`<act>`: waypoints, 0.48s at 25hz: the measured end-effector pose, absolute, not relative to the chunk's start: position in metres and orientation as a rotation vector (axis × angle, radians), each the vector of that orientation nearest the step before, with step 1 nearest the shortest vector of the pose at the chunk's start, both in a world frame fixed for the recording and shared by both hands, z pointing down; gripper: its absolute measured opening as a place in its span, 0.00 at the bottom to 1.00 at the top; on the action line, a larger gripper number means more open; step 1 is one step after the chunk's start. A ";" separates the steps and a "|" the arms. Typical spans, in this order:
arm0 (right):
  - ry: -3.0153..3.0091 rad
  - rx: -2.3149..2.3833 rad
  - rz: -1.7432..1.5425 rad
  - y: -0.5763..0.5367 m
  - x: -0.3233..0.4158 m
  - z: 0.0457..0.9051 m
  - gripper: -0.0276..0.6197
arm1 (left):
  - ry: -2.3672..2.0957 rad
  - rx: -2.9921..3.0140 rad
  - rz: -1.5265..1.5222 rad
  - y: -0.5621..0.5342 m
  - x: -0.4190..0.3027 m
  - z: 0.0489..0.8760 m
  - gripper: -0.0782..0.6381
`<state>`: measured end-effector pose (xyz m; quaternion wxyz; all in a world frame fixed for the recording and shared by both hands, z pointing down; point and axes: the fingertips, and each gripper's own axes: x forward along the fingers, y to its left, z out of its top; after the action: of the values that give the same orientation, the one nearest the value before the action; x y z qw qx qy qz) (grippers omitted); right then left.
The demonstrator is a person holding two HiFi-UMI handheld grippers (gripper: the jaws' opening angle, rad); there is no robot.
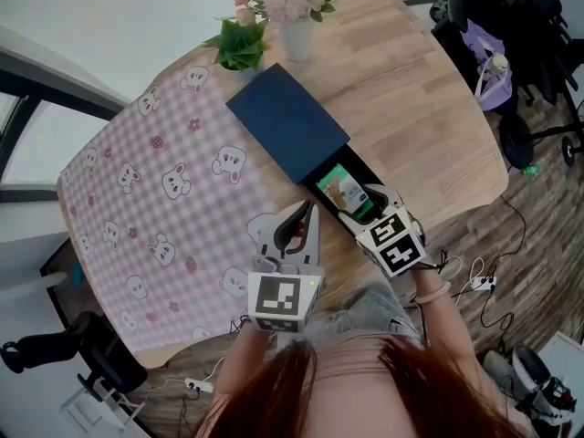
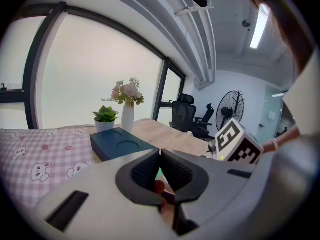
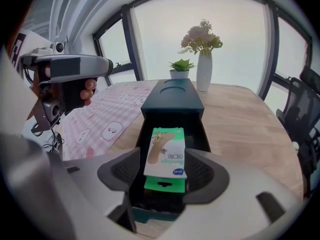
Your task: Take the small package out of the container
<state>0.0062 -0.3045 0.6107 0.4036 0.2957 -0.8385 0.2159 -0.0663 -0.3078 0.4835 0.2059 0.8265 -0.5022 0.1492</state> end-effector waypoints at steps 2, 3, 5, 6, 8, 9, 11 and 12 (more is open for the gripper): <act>-2.100 0.741 0.557 -0.305 0.007 0.616 0.46 | -1.394 2.307 0.443 -0.308 -0.066 0.488 0.13; -2.092 0.740 0.563 -0.306 0.007 0.619 0.47 | -1.392 2.310 0.462 -0.309 -0.067 0.490 0.13; -2.076 0.731 0.569 -0.308 0.006 0.624 0.48 | -1.387 2.312 0.468 -0.311 -0.067 0.492 0.13; -2.070 0.722 0.566 -0.307 0.005 0.626 0.50 | -1.386 2.310 0.464 -0.312 -0.067 0.492 0.13; -2.060 0.708 0.556 -0.306 0.003 0.629 0.51 | -1.383 2.303 0.467 -0.311 -0.069 0.495 0.13; -2.054 0.704 0.553 -0.306 0.003 0.631 0.51 | -1.380 2.298 0.461 -0.311 -0.069 0.495 0.13; -2.039 0.697 0.553 -0.306 0.003 0.634 0.51 | -1.369 2.289 0.431 -0.313 -0.067 0.494 0.13; -2.030 0.693 0.553 -0.306 0.004 0.636 0.51 | -1.364 2.287 0.420 -0.315 -0.066 0.493 0.13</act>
<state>0.0043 -0.3064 0.6356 0.4467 0.2798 -0.8200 0.2232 -0.0660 -0.3149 0.4930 0.2209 0.8273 -0.4936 0.1520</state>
